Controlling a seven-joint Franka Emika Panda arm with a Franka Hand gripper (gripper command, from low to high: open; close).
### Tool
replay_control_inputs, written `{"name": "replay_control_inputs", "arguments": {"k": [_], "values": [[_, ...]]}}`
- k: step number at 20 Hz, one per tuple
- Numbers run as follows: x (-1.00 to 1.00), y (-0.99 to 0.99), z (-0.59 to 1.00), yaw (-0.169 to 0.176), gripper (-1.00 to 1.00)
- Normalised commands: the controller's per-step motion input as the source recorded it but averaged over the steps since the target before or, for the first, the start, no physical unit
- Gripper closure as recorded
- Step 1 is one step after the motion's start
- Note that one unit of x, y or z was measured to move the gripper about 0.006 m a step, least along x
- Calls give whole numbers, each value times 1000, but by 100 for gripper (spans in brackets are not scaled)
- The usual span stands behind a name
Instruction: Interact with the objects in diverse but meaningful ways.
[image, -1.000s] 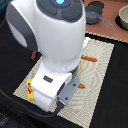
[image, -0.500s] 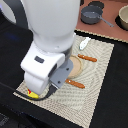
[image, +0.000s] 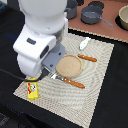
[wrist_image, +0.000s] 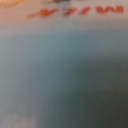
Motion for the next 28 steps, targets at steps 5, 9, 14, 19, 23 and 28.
{"name": "replay_control_inputs", "arguments": {"k": [5, 9, 14, 19, 23, 28], "values": [[-663, 860, 123, 0, 100], [-512, 901, 0, -1, 100], [-431, 896, -117, -18, 100], [-502, 823, -225, -26, 100], [-666, 708, -283, -12, 100], [-851, 509, -310, 0, 100]]}}
